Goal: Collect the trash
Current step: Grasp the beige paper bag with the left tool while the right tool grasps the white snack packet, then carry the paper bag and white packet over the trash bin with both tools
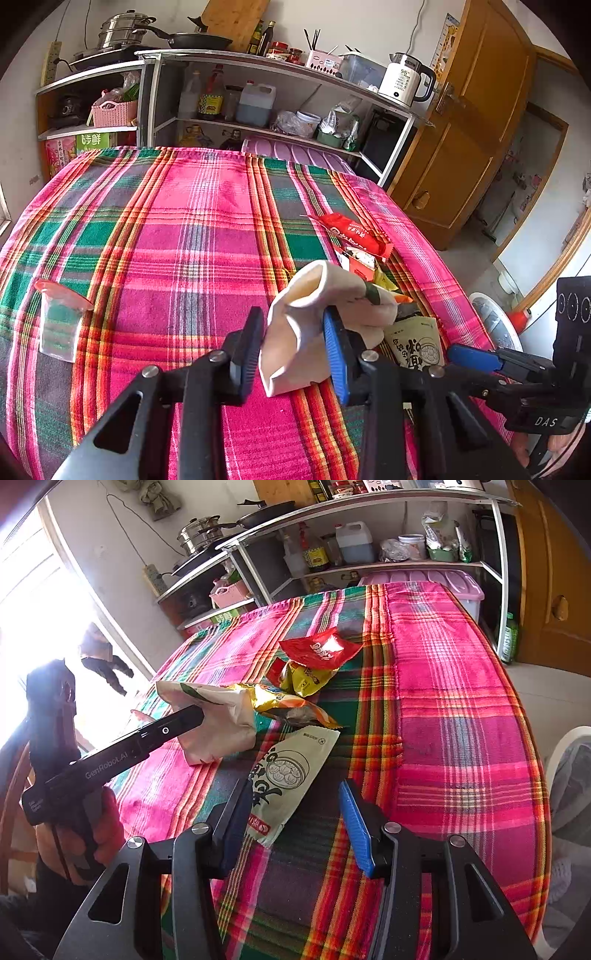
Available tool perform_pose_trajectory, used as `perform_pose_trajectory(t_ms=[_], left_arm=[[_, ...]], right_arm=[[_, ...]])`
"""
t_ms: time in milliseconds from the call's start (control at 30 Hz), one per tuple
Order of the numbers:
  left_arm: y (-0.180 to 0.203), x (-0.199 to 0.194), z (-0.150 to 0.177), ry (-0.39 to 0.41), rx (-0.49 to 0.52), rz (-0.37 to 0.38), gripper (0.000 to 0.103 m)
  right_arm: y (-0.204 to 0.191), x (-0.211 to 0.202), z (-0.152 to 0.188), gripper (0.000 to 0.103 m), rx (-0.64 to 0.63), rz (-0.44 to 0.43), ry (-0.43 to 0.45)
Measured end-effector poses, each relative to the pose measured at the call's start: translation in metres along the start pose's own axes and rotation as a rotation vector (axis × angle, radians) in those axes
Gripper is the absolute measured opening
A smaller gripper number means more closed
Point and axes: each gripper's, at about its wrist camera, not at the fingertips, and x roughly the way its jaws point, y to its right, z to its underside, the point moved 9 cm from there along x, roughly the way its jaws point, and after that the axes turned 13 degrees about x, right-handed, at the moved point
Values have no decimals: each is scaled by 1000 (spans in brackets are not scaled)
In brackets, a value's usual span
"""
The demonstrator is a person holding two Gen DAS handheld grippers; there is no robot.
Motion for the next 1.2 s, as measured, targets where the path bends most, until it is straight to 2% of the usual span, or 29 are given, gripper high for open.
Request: perform_pose_trajectory(t_ms=[167,367,433,533,567,633,900,1200], left_arm=[[5,-13,2,31,3,1,25],[3,-26,9,53,-15,4,20],[2,-28,12,54,-24,4,19],[2,-31,15,53,-33,5,18],[2,-31,16,53,-33,4,18],[3,-33,17,54,-34,4,18],[10,-43,22,66,-42,10,17],[37,-63,22,93,-22,18,17]], right_arm=[[-4,9,0,50,9,4,-17],[-9,14,-3,49,5,13,-26],[-11,16,-1,38,-5,18,-29],[-13,16,0,32,-24,27,-19],[-14,15,0,22,-28,27,-15],[-17,13,1,10,-37,19,-7],[-20,-6,2,7,-68,23,35],[-12,-46,9,7,-61,18,92]])
